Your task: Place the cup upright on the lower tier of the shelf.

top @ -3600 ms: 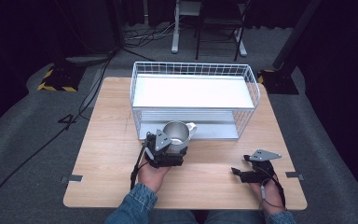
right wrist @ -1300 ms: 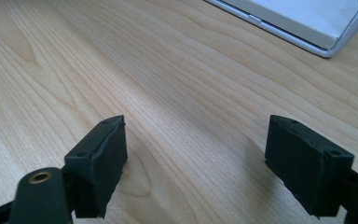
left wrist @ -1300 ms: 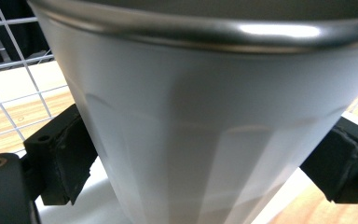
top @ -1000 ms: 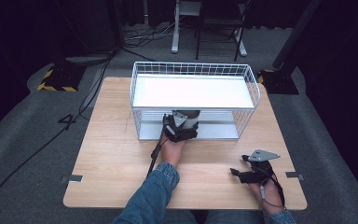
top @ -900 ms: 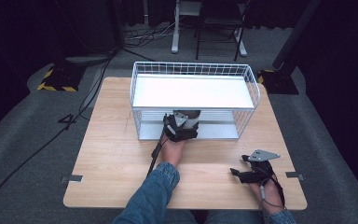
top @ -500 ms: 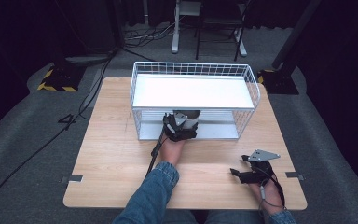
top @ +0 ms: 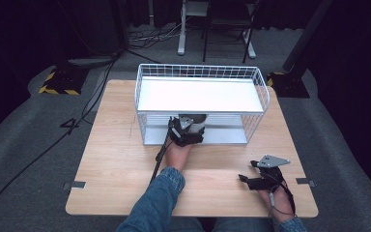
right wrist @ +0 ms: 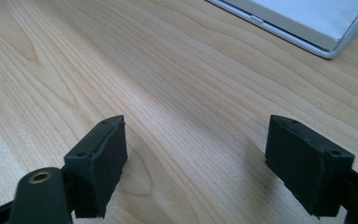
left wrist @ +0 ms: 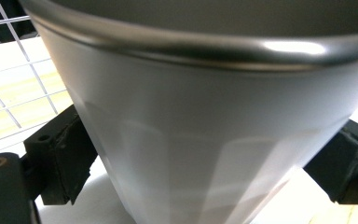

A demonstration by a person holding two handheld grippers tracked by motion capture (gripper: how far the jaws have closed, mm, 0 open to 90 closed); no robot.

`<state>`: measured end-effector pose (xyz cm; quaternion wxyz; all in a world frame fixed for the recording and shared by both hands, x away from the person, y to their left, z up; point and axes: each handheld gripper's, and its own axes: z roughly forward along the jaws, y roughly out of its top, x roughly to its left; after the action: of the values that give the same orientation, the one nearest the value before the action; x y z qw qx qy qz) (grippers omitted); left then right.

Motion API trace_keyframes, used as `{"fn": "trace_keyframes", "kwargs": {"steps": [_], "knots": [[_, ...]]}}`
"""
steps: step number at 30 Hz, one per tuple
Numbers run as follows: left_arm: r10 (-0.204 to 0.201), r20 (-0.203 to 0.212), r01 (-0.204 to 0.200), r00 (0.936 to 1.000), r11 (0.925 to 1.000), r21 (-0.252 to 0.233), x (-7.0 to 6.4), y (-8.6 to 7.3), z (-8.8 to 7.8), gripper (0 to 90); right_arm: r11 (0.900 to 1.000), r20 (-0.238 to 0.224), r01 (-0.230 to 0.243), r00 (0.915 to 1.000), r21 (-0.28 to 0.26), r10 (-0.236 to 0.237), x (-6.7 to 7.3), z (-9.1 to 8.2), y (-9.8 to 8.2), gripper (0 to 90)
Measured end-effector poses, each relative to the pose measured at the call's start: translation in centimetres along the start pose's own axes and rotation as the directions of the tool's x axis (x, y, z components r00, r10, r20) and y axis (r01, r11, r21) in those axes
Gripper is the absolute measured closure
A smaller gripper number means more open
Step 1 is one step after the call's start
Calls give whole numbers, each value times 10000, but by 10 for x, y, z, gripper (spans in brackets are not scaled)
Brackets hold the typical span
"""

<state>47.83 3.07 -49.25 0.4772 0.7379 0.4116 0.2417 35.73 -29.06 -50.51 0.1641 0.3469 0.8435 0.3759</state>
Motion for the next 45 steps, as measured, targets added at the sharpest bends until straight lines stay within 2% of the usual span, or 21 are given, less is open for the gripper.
{"fn": "trace_keyframes", "kwargs": {"steps": [5,6,9,17,21,28,33,36,39,45], "knots": [[-206,180,207,9996,9998,-39,2,1,-2,16,10000,25,15,10000,10,-15,0,0,0,212],[-199,154,199,9997,9998,-27,2,1,-3,8,10000,21,14,10000,0,-14,0,0,0,213],[-142,420,146,9990,9999,-92,2,1,-7,1,10000,4,39,10000,3,-39,0,0,0,212],[-50,279,57,9996,9997,-226,2,0,-28,0,10000,-18,0,10000,19,0,0,0,0,211],[179,382,-165,9991,9992,-352,0,-1,-44,0,10000,-56,10,10000,26,-10,0,0,0,211],[-69,938,111,9956,9990,-440,-4,-11,-75,0,10000,-137,-2,9999,43,3,-1,0,0,210],[-85,1070,165,9942,9971,-742,-4,-13,-100,0,10000,-140,-19,9999,52,20,-1,0,0,209],[-95,1222,180,9925,9975,-687,-6,-11,-114,0,10000,-120,11,9999,43,-11,0,0,0,207],[-85,1285,215,9917,9947,-1006,-8,-13,-128,0,10000,-208,55,9998,27,-54,0,1,0,205],[-138,1110,250,9937,9947,-999,-2,-20,-154,0,10000,-230,56,9997,70,-54,0,1,1,193]]}}
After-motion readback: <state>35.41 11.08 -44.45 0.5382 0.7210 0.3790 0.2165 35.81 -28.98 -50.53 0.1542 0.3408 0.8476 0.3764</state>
